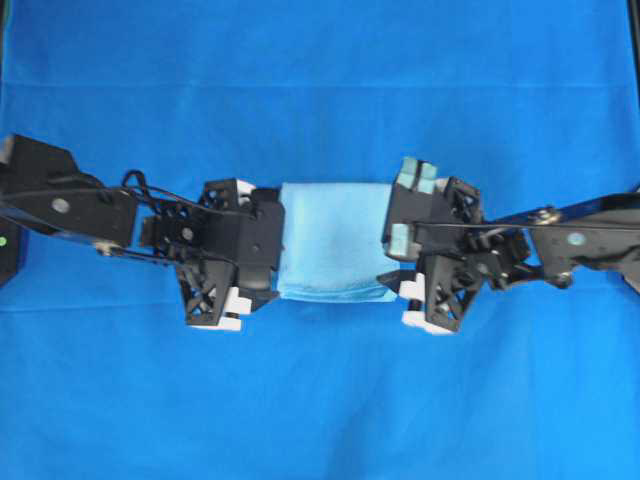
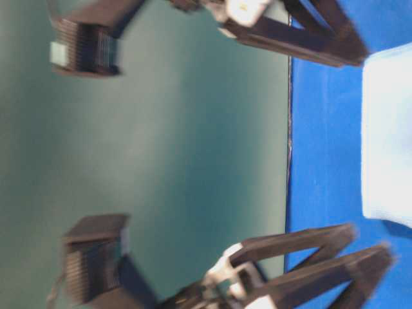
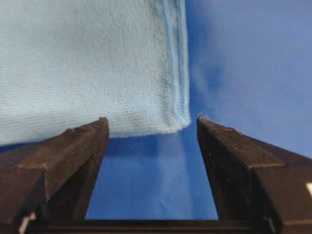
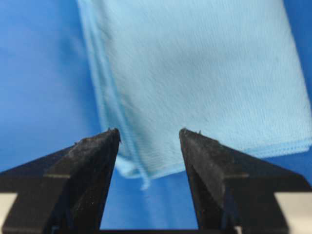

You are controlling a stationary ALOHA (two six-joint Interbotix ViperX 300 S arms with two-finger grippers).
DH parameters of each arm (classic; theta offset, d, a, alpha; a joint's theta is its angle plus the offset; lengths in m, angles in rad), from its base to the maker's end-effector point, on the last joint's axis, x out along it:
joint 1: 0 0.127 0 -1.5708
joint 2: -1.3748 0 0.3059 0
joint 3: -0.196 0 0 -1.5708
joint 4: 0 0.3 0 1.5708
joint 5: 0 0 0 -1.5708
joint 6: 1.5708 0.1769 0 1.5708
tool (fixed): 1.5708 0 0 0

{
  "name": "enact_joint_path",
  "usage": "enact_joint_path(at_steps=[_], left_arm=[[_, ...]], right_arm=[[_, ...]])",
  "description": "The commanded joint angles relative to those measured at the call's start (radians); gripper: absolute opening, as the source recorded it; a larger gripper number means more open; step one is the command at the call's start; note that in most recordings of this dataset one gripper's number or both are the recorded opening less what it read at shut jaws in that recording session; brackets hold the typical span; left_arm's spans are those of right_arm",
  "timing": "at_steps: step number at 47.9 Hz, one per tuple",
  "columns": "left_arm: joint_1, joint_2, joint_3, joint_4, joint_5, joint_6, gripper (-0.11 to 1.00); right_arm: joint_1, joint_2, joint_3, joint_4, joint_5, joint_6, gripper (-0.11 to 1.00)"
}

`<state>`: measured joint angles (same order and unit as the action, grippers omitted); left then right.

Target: Fold the light blue towel.

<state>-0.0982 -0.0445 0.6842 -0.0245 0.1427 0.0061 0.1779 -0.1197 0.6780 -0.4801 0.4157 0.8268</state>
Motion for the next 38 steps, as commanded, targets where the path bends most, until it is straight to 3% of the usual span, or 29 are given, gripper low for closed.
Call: enact_joint_path(at_steps=[1, 17, 38], left_arm=[[0.000, -0.081, -0.005, 0.002, 0.028, 0.003, 0.69], [0.000, -0.356, 0.092, 0.002, 0.026, 0.018, 0.68], [0.041, -0.819, 0.393, 0.002, -0.069, 0.018, 0.68]], right_arm=[[0.018, -0.080, -0.029, -0.005, 0.052, -0.008, 0.58], [0.018, -0.344, 0.086, -0.115, 0.114, -0.008, 0.58], [0.017, -0.779, 0.342, -0.176, 0.078, 0.002, 0.58]])
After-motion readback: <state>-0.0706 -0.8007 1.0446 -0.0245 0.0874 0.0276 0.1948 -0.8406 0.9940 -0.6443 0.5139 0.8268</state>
